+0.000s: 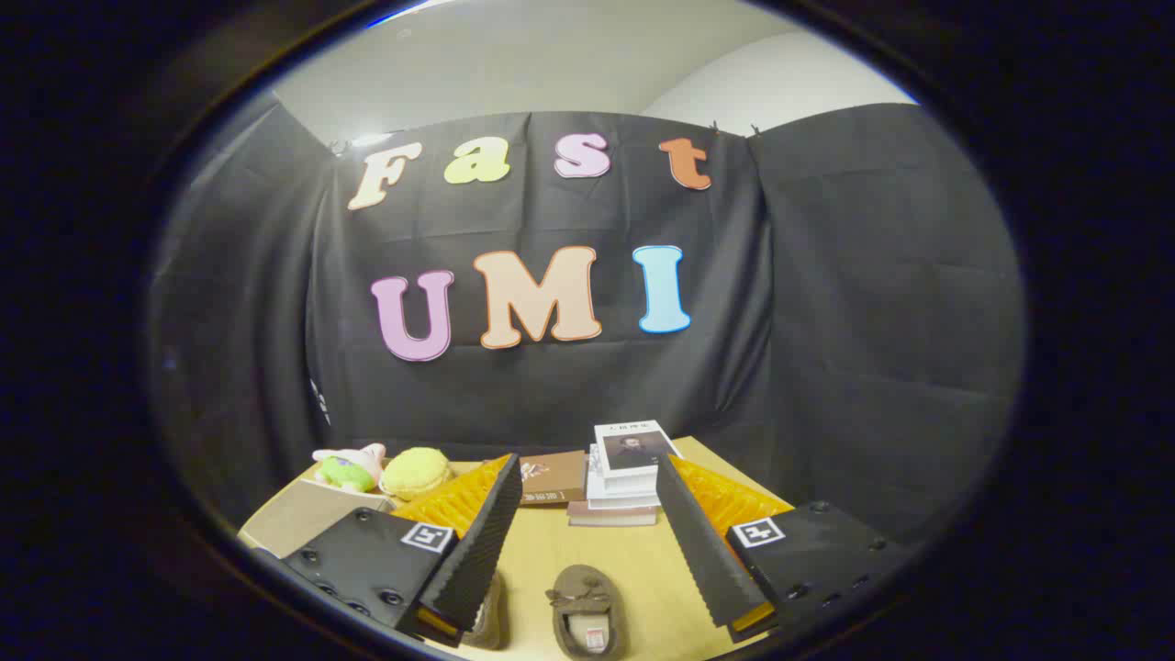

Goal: Open the storage box then place both shoes into the box .Put the left shoe in first, then the right shoe, with the right side of both shoes facing outward in a uniform manner.

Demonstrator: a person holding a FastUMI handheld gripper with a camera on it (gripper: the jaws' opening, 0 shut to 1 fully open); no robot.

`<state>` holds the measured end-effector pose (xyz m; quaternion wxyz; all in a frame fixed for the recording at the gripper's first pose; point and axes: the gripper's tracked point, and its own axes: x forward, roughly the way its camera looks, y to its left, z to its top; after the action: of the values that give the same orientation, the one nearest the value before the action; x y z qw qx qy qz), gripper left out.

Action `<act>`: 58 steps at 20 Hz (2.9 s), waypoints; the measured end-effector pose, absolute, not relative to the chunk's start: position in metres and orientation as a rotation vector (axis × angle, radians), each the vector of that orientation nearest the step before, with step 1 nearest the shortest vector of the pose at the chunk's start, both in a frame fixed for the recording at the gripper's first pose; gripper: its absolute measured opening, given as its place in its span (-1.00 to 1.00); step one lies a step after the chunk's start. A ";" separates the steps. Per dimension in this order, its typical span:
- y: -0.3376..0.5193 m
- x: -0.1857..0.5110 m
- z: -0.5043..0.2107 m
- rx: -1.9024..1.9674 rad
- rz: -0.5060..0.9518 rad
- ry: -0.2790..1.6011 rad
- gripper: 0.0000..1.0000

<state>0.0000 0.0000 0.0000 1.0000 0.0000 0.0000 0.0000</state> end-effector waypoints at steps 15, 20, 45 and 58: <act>0.021 -0.007 -0.026 0.046 0.060 0.081 0.88; 0.053 0.000 -0.037 0.115 0.145 0.122 0.88; 0.231 -0.073 -0.236 1.178 0.498 0.954 0.96; 0.236 -0.072 -0.222 1.435 0.592 0.960 0.77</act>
<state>-0.0719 0.2361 -0.2216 0.6118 0.6218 0.4160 0.2568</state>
